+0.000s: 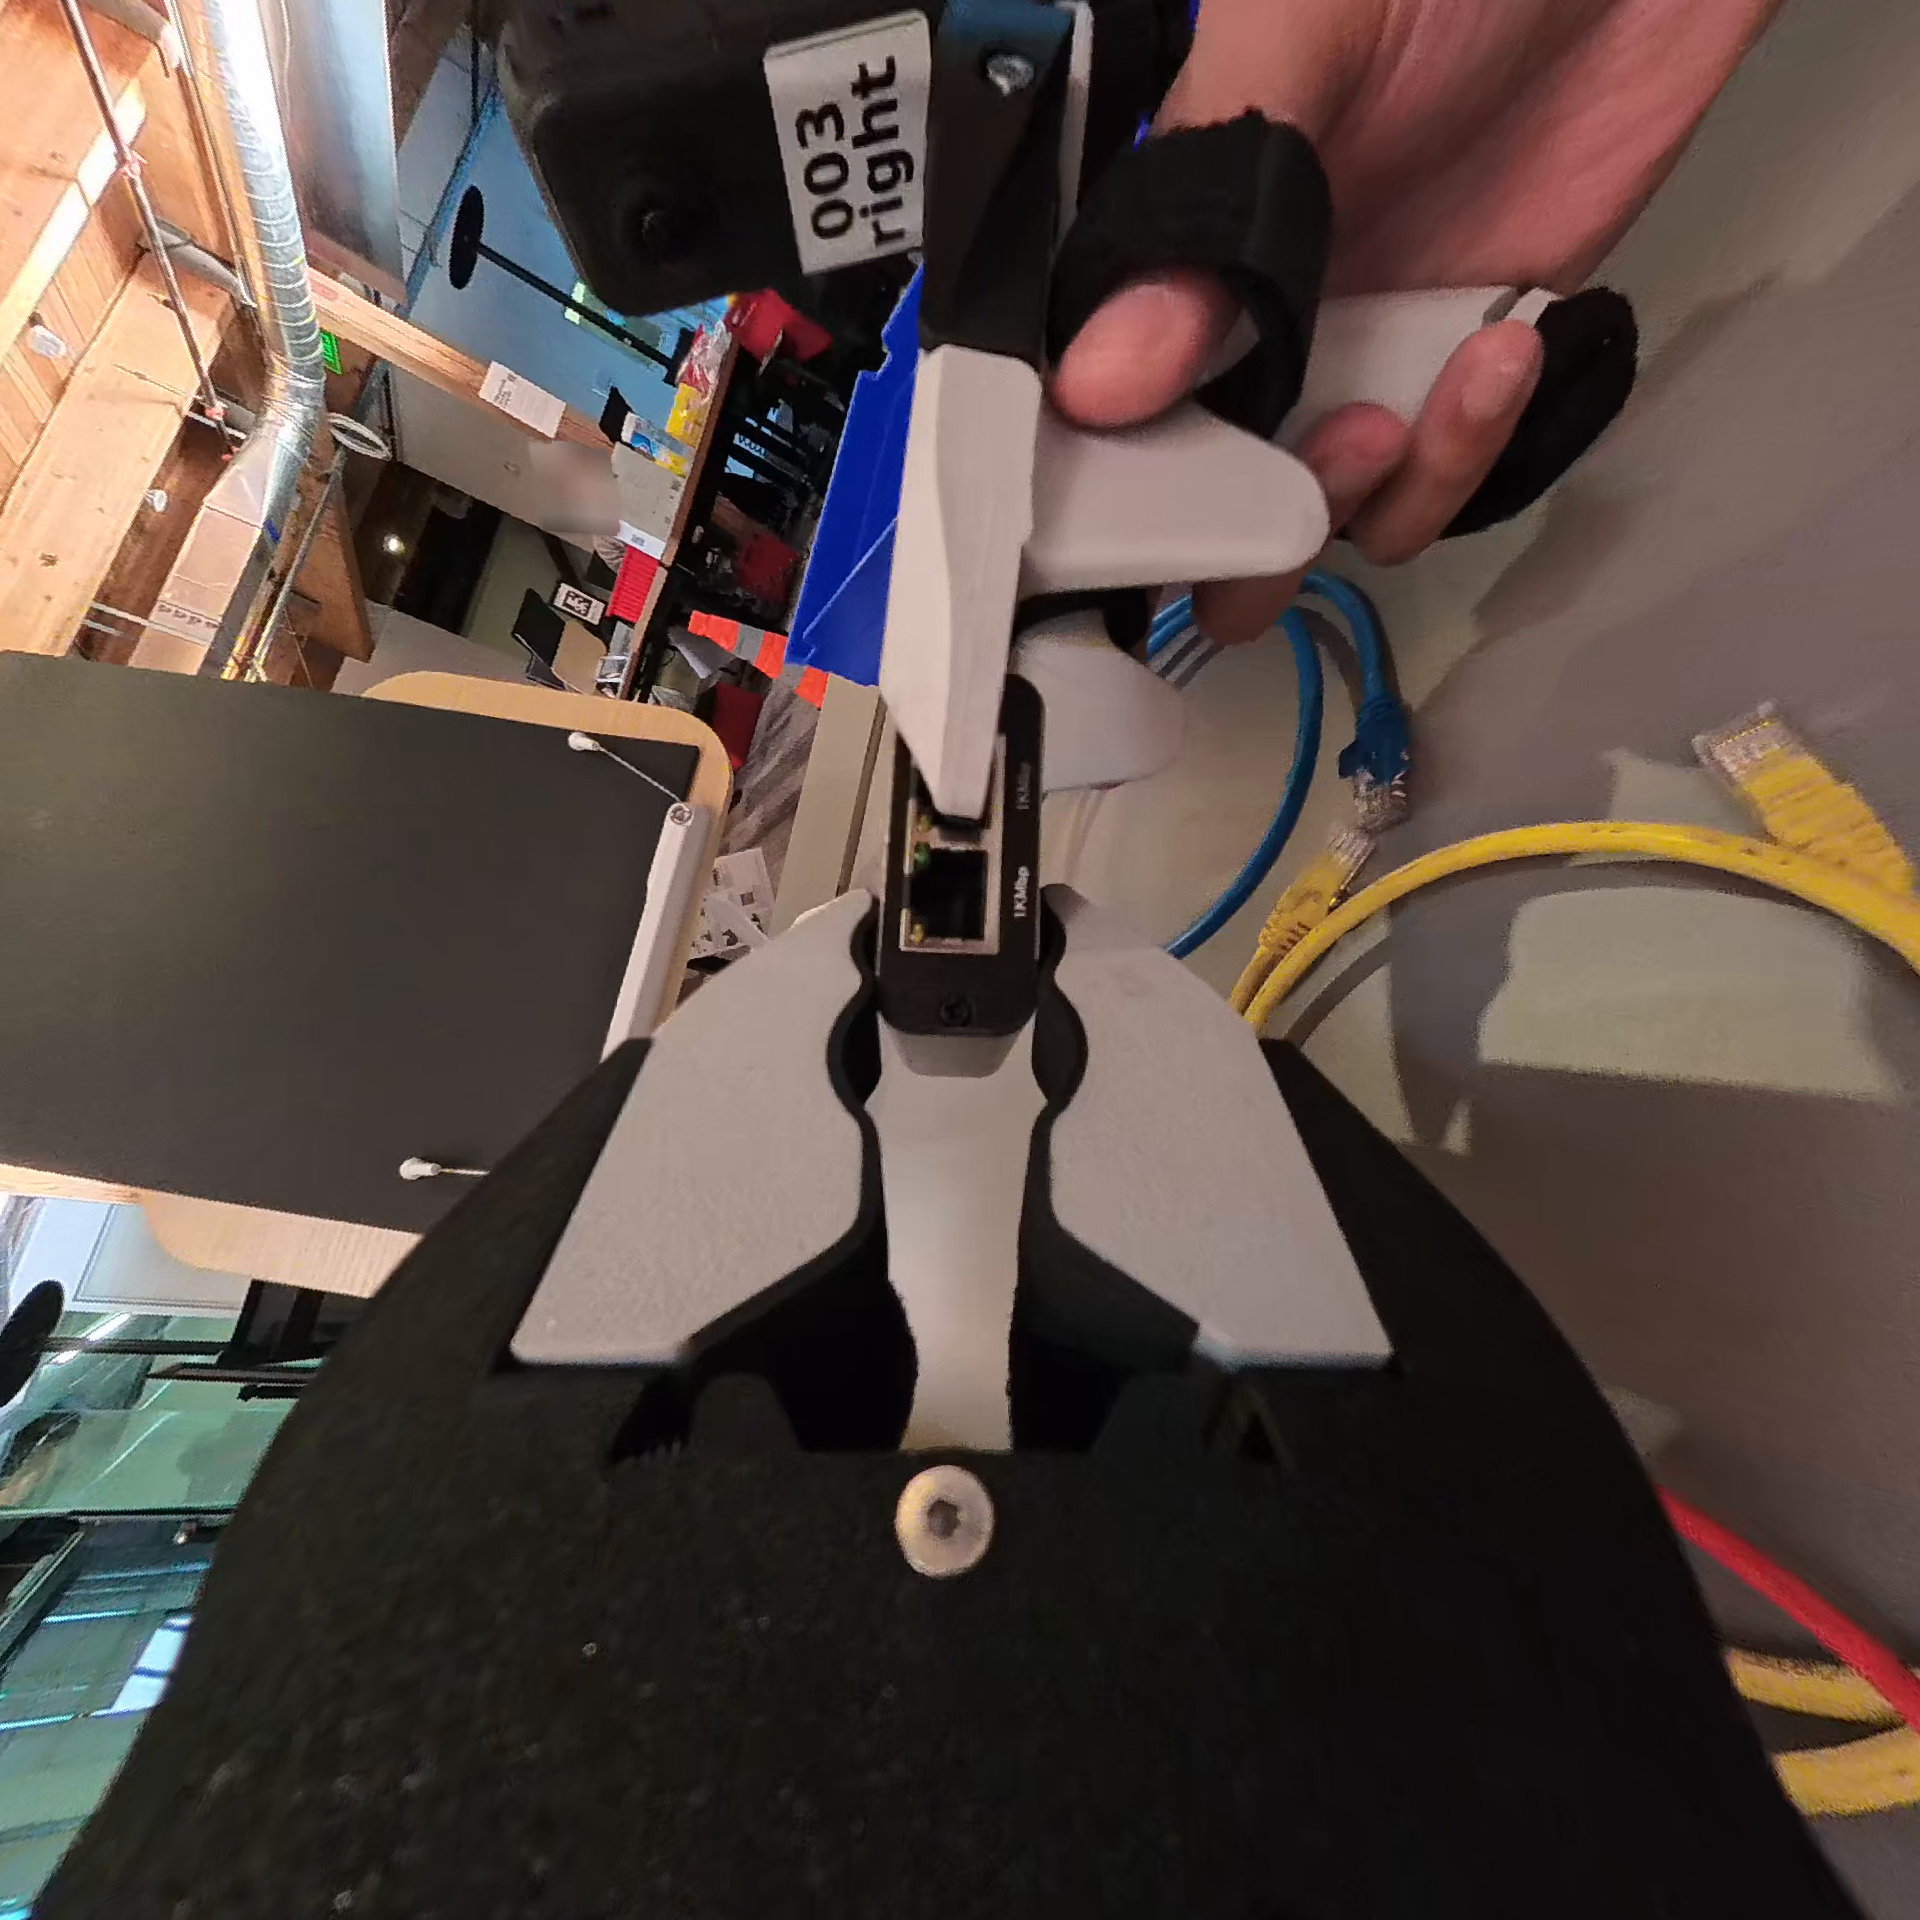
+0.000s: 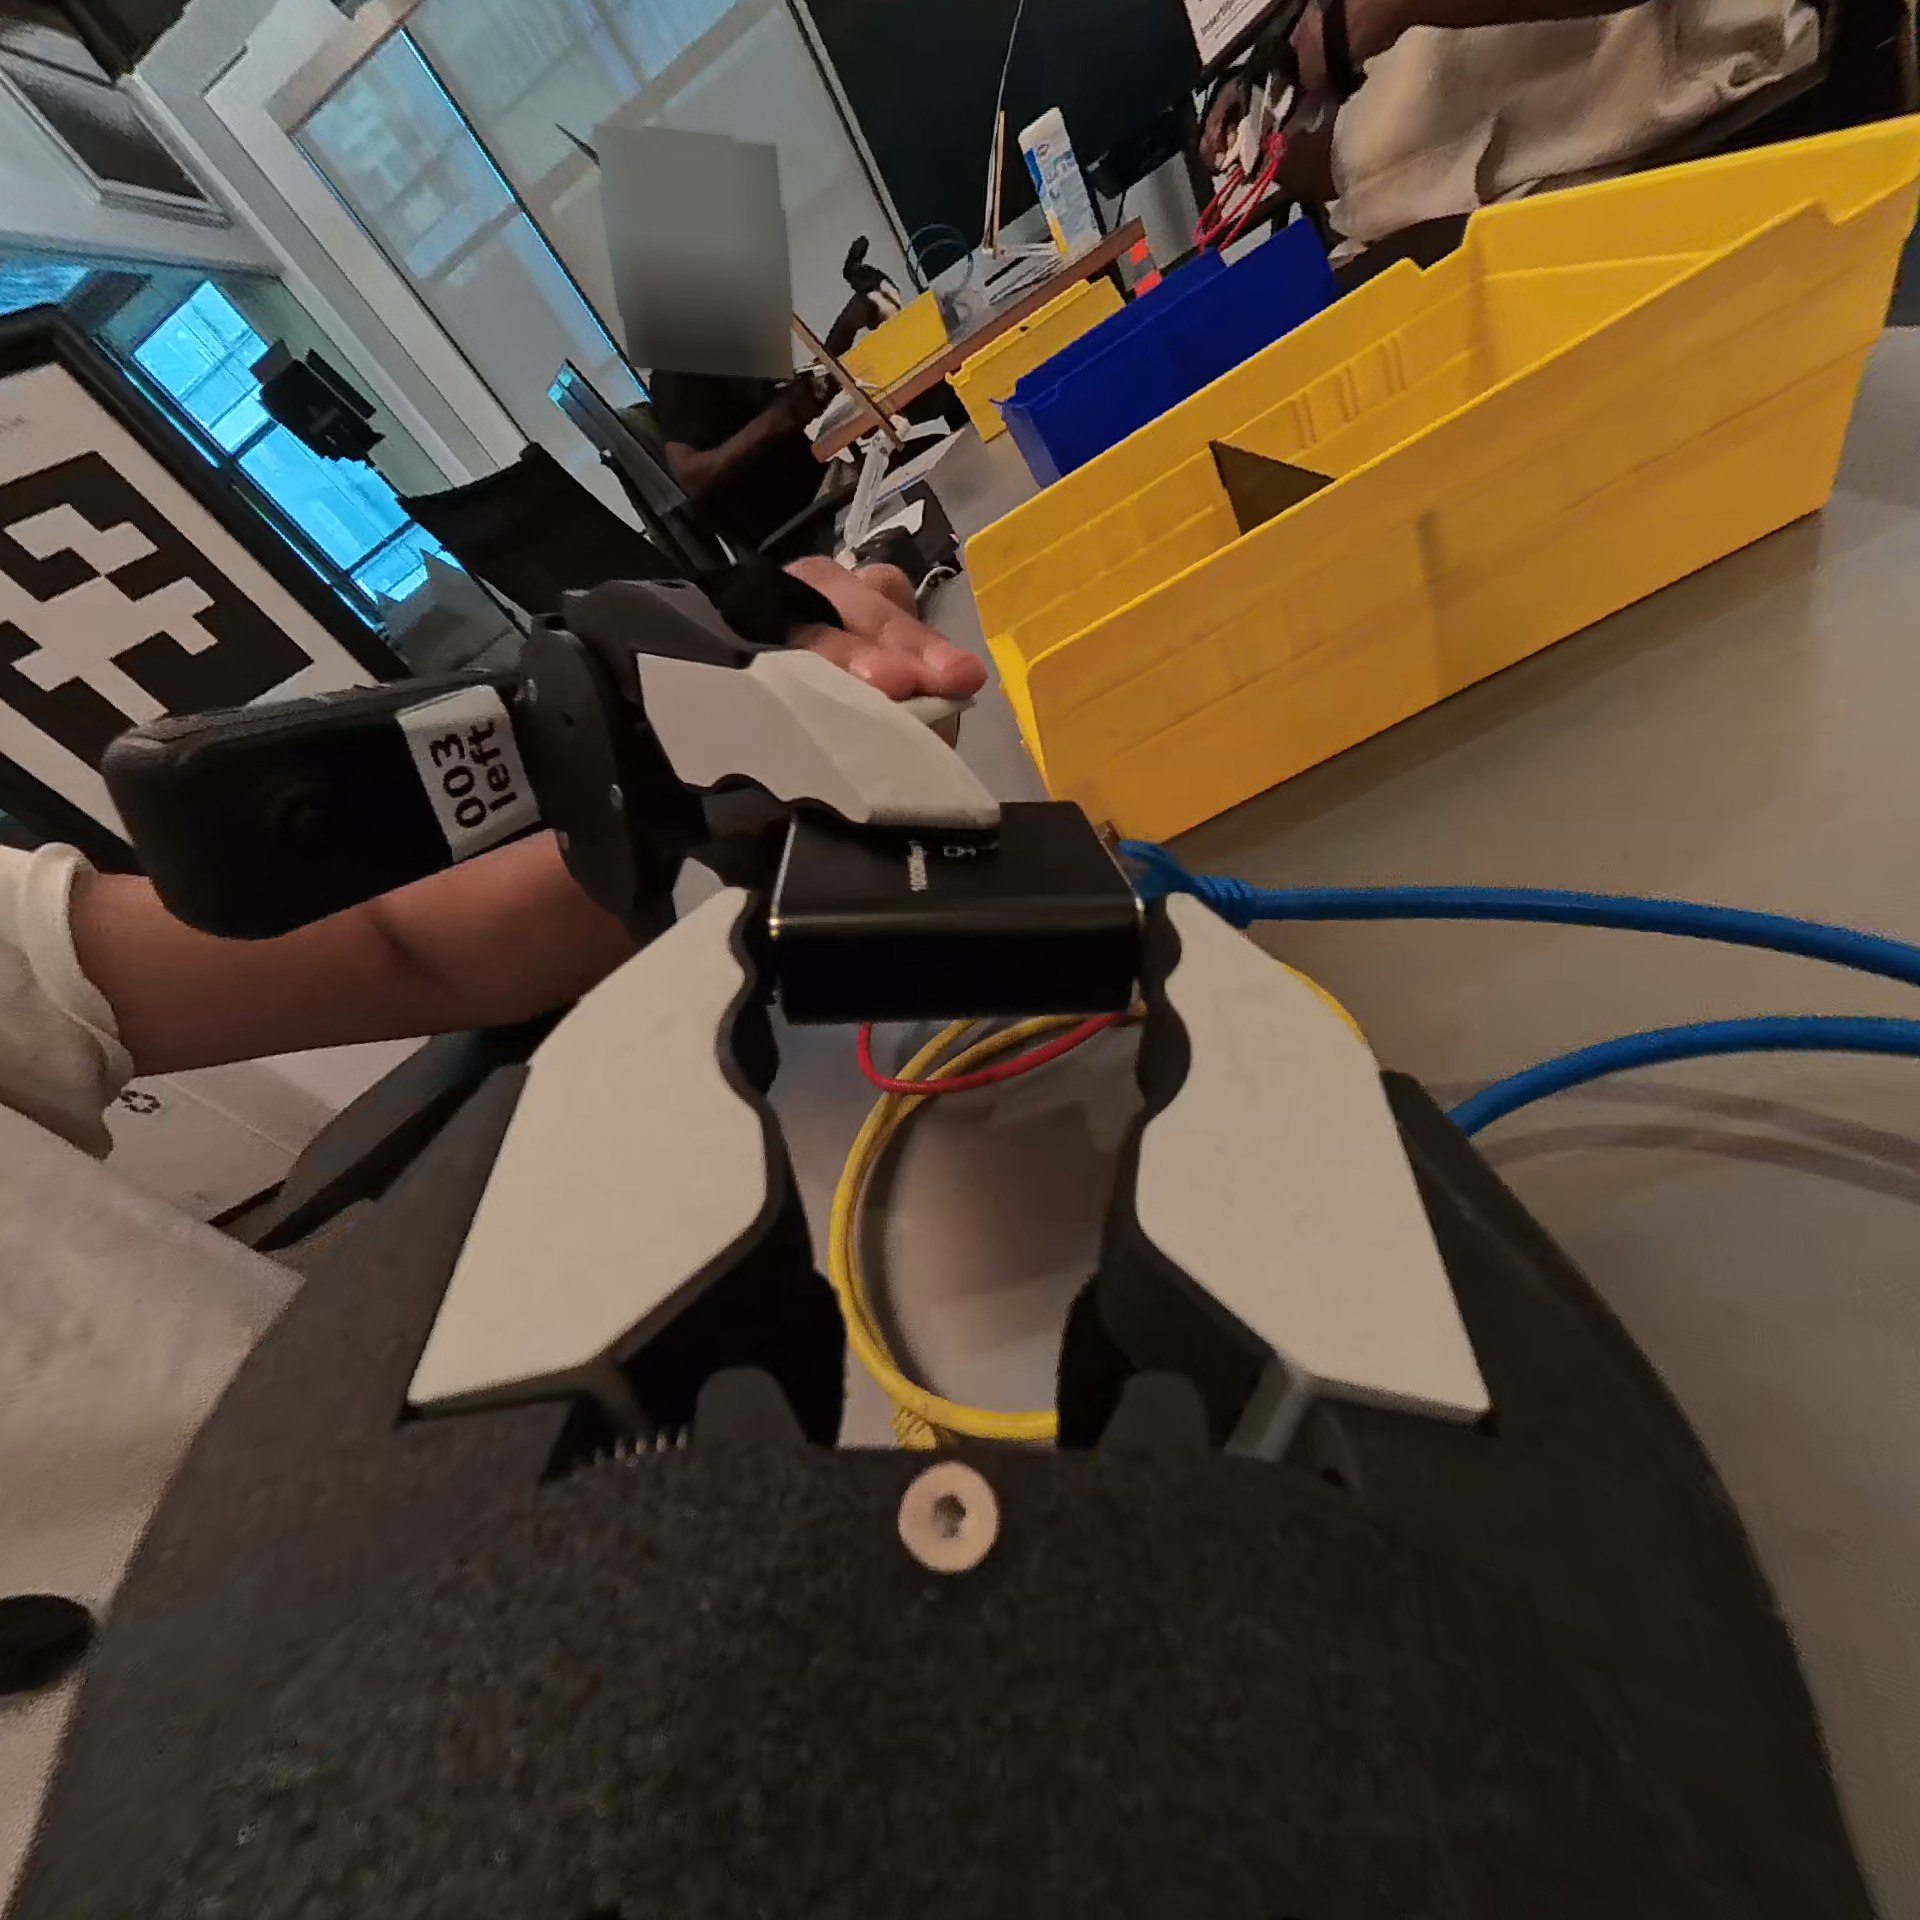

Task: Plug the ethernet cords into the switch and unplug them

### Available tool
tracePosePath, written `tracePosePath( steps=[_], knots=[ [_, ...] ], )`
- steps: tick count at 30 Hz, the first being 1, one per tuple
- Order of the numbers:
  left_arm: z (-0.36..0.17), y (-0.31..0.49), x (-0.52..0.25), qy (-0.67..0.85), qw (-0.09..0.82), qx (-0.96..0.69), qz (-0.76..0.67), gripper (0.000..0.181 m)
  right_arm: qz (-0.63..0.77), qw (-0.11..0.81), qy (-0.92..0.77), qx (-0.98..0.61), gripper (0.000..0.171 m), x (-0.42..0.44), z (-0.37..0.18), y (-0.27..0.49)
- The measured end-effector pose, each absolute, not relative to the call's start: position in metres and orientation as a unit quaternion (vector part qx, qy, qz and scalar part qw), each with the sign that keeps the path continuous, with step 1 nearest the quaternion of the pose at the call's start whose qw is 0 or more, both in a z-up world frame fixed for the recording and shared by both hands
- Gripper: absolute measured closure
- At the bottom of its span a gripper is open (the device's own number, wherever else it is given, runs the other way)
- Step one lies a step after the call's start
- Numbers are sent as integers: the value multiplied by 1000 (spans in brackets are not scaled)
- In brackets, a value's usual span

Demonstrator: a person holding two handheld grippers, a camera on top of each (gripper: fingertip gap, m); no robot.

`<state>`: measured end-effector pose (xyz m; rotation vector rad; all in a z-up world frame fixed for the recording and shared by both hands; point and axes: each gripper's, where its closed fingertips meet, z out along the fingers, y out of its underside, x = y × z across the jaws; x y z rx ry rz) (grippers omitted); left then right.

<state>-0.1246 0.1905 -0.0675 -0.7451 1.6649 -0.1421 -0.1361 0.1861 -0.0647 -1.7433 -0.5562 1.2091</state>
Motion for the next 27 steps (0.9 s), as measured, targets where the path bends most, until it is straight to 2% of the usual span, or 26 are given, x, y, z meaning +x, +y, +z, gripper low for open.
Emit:
tracePosePath(
  steps=[5, 11, 16, 20, 23, 27],
  knots=[
    [-69, 191, -124, 724, 604, -325, -68, 156, 476, 461, -235, -712, 103, -135, -66, 186],
    [-76, 211, -150, 660, 579, -475, -59, 154, 434, 483, -176, -740, 103, -108, -76, 210],
    [-95, 211, -242, 468, 528, -698, -125, 160, 343, 569, -164, -729, 103, -71, -84, 236],
    [-148, 210, -318, 319, 438, -832, -118, 156, 352, 601, -166, -698, 103, -74, -89, 247],
    [-168, 214, -327, 304, 412, -854, -91, 147, 350, 610, -174, -690, 103, -79, -88, 247],
    [-171, 226, -310, 282, 390, -868, -122, 145, 356, 604, -183, -689, 103, -83, -90, 246]
  ],
)
